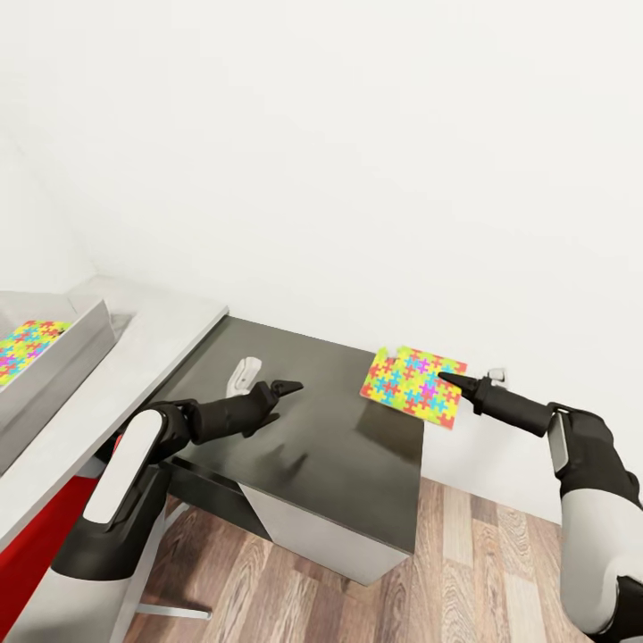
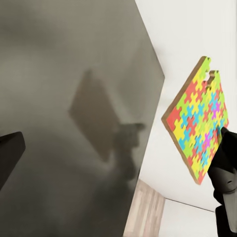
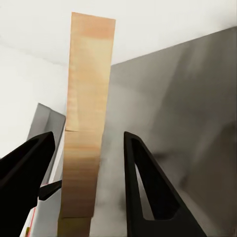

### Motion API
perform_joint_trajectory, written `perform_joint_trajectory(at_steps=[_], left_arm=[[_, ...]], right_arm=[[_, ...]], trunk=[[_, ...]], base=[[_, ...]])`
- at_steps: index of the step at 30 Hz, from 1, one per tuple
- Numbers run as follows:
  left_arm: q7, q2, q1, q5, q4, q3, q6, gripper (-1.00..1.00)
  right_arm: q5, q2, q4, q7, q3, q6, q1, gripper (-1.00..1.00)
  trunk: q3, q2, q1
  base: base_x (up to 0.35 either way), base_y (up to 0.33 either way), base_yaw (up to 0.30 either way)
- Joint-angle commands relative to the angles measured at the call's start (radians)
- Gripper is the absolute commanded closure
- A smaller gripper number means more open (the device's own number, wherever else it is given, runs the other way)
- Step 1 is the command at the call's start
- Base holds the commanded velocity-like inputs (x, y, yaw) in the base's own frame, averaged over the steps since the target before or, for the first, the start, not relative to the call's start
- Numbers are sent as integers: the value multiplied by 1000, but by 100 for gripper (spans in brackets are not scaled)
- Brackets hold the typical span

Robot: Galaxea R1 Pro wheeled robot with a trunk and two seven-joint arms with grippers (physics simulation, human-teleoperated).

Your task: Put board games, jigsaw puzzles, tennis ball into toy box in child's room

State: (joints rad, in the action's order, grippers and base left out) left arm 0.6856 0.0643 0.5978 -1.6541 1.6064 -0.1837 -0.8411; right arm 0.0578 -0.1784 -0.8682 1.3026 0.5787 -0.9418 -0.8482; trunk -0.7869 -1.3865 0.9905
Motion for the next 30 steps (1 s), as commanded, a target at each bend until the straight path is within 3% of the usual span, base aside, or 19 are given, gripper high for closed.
perform_joint_trajectory(at_steps=[1, 15, 30], left_arm=[[10, 0, 1, -10, 1, -1, 1, -100], [8, -4, 5, -10, 1, -2, 1, -100], [9, -3, 5, -10, 1, -1, 2, -100]], right_arm=[[7, 2, -6, 8, 2, -10, 2, 100], [8, 9, -30, 13, -3, -20, 13, 100], [9, 9, -38, 12, -44, -36, 12, 100]], trunk=[[-1, 0, 0], [0, 0, 0], [54, 105, -58]], base=[[0, 0, 0], [0, 0, 0], [0, 0, 0]])
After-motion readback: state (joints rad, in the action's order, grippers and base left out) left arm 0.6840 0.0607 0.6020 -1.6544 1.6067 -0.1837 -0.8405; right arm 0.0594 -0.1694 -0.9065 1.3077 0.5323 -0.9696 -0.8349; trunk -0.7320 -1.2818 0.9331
